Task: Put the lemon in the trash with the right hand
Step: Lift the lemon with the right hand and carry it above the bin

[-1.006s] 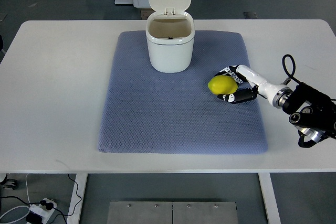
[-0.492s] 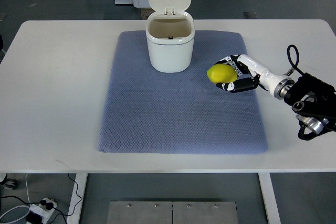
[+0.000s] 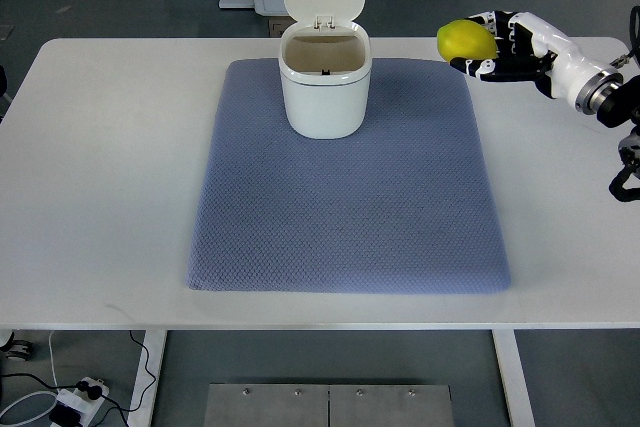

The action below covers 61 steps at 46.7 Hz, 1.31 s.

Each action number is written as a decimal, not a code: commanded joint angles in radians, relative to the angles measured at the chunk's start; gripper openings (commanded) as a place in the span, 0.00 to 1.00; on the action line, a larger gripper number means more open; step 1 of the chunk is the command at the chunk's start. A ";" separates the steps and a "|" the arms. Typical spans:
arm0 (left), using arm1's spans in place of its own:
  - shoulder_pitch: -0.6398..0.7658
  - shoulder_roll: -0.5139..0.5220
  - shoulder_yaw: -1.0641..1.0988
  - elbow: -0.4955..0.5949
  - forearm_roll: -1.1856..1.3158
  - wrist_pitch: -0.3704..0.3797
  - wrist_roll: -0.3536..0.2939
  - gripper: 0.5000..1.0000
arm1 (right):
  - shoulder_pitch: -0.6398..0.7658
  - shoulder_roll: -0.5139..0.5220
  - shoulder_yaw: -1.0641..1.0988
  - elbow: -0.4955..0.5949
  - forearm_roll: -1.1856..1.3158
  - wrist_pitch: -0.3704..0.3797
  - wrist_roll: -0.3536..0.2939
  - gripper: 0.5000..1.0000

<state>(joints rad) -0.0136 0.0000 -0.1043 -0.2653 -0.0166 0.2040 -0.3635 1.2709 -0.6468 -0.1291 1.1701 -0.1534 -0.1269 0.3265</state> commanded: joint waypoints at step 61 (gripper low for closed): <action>0.000 0.000 0.000 0.000 0.001 0.000 0.000 1.00 | 0.162 0.493 -0.007 -0.403 0.063 0.009 -0.155 0.00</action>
<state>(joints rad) -0.0140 0.0000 -0.1044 -0.2654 -0.0163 0.2040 -0.3635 1.4299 -0.1823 -0.1362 0.8092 -0.0899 -0.1236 0.1750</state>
